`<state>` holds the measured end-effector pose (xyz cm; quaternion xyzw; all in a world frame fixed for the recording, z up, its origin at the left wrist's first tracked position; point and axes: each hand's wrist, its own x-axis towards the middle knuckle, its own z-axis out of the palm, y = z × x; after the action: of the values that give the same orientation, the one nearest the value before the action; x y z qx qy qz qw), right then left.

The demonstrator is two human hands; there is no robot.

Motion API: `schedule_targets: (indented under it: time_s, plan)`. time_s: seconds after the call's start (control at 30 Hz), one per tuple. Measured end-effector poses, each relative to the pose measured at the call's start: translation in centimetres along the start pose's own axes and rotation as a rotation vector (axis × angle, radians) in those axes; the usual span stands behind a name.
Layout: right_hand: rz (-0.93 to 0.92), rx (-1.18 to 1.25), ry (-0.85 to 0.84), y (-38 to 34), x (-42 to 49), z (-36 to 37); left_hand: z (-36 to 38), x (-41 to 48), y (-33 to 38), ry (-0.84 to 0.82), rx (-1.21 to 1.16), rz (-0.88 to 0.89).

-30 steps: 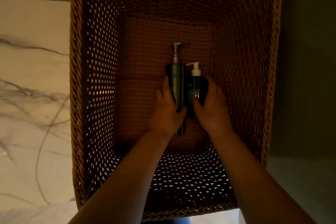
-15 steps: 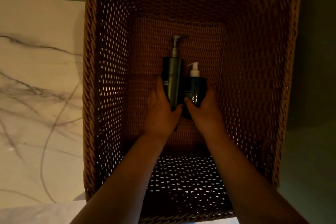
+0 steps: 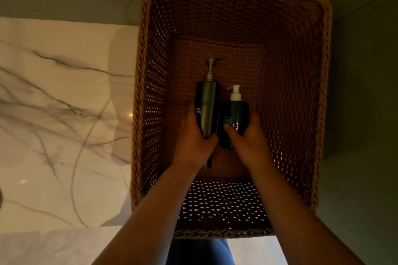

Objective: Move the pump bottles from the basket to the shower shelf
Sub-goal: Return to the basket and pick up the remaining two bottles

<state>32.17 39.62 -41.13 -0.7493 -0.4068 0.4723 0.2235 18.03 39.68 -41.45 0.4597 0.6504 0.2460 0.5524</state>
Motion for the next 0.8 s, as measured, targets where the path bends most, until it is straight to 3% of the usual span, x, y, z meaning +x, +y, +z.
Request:
schedule_targets:
  time_s: [0.27, 0.53, 0.8]
  plan:
    - [-0.118, 0.065, -0.016, -7.5, -4.7, -3.0, -4.9, -5.5, 6.7, 0.027, 0.051, 0.003]
    - [-0.223, 0.155, -0.017, -15.2, -12.7, -6.4, -10.5, -12.1, 13.8, 0.082, -0.002, 0.183]
    - [-0.289, 0.222, 0.065, -17.7, -22.1, -6.3, -15.2, -19.0, 16.2, 0.056, 0.002, 0.29]
